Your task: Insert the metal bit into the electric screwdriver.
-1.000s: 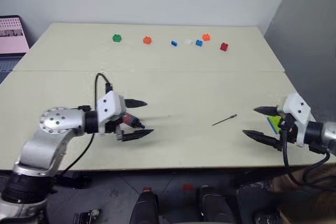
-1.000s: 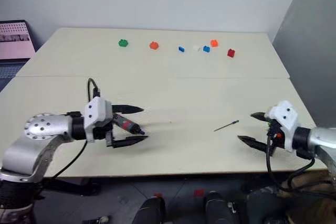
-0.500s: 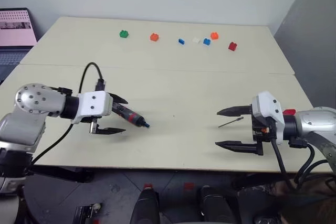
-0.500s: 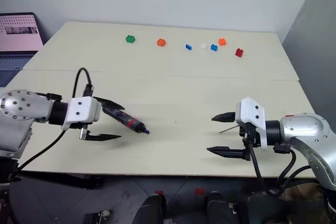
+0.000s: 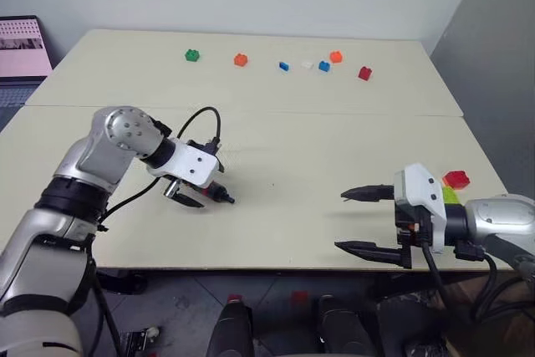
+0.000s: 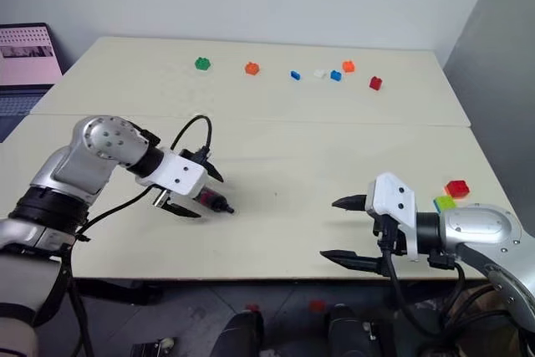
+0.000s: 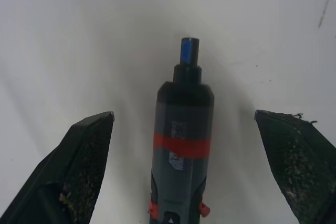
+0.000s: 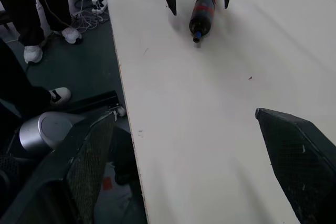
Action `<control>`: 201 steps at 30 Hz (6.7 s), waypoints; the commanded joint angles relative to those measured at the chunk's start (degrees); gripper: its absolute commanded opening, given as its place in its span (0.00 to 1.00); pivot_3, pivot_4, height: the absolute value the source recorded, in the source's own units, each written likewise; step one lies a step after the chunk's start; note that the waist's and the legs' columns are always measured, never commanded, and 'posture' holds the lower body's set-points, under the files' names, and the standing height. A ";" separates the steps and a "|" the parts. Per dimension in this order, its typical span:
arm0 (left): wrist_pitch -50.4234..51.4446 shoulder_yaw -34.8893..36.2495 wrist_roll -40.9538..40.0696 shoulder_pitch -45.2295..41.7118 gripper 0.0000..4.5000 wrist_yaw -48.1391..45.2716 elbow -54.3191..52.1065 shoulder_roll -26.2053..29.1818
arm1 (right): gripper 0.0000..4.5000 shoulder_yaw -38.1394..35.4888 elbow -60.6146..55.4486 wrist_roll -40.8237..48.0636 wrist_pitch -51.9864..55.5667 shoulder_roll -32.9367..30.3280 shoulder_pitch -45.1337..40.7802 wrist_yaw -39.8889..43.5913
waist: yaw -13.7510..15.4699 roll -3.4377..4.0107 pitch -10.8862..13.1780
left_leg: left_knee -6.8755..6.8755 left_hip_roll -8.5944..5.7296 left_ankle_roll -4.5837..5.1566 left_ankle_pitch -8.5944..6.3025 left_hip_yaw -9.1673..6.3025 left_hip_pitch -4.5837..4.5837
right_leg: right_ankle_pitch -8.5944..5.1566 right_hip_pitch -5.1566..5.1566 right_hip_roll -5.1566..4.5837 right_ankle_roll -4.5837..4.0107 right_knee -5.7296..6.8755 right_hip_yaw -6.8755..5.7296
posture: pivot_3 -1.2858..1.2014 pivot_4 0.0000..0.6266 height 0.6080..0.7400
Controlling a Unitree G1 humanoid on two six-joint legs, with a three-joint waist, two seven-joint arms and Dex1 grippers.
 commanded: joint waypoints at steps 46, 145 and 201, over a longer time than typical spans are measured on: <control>-3.14 -0.53 5.31 0.89 0.36 5.21 6.16 -6.83 | 1.00 -3.14 -1.99 2.07 -2.44 -3.54 2.72 -2.75 | 0.09 0.04 -0.04 | 0.05 0.00 0.11 0.07 -0.06 0.67 | 0.04 0.69 0.01 0.05 0.07 0.00 | 0.52 0.24 1.00; 18.40 21.42 -19.40 35.55 0.36 66.73 -33.54 -39.85 | 1.00 5.19 16.81 -14.29 -9.89 -5.11 -14.35 5.58 | -0.04 -0.02 -0.01 | -0.03 -0.09 0.07 0.06 -0.17 0.65 | 0.08 0.75 0.01 0.17 -0.22 -0.02 | 0.52 0.24 1.00; 17.69 20.62 -17.61 35.79 0.36 68.74 -35.82 -39.93 | 0.00 40.12 96.90 -65.76 -64.14 18.13 -56.38 38.47 | -1.47 0.11 0.04 | -0.12 -0.09 0.03 0.07 -0.11 0.79 | 0.10 0.74 0.01 0.18 -0.07 -0.01 | 0.52 0.24 1.00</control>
